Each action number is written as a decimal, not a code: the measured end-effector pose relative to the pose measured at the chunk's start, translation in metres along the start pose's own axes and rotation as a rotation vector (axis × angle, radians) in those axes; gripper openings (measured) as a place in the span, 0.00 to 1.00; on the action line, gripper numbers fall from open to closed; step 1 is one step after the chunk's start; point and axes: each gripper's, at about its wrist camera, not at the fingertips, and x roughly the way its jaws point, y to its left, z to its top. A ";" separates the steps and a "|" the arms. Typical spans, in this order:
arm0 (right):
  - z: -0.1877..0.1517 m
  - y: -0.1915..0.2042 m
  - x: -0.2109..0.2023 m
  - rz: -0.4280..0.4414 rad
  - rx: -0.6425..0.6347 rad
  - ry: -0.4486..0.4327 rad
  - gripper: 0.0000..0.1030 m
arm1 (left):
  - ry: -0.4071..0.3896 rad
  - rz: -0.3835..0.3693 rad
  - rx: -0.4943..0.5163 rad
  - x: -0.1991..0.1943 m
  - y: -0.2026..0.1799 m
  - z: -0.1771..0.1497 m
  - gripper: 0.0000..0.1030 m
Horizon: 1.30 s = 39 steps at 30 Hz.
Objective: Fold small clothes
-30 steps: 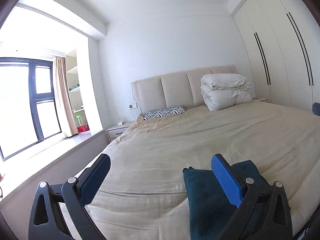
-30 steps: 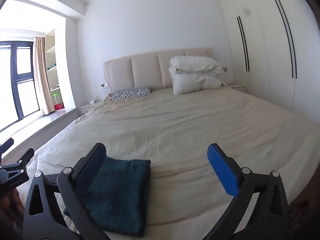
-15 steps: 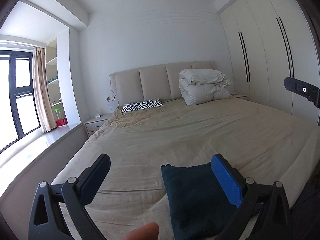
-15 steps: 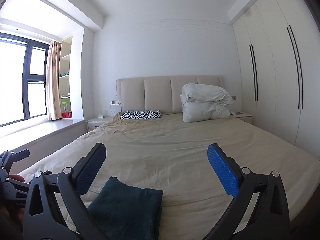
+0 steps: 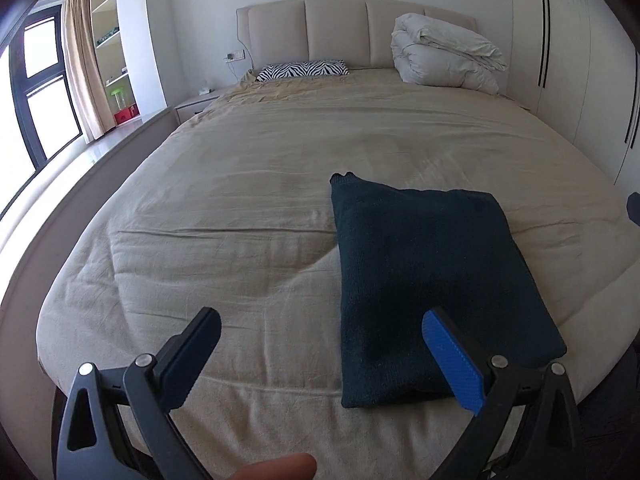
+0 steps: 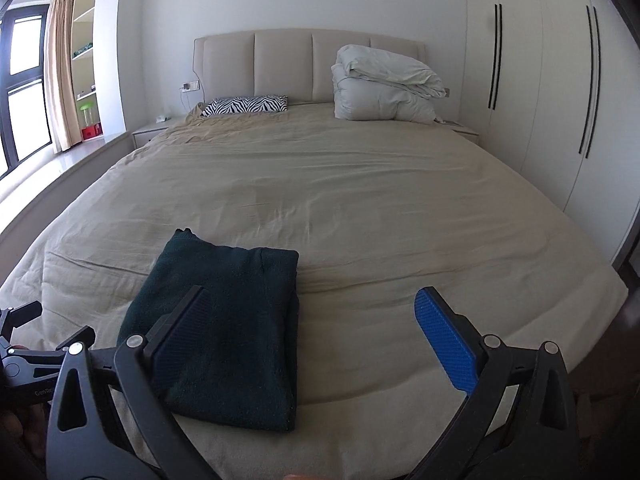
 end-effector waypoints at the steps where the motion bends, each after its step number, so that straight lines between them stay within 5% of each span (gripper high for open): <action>1: -0.003 0.001 0.005 -0.004 -0.002 0.020 1.00 | 0.018 -0.007 -0.010 0.004 0.000 -0.002 1.00; 15: -0.028 0.016 0.043 -0.002 -0.004 0.179 1.00 | 0.071 -0.019 -0.037 0.021 0.002 -0.008 1.00; 39: -0.030 0.025 0.043 0.003 -0.021 0.202 1.00 | 0.079 -0.021 -0.060 0.021 0.003 -0.012 1.00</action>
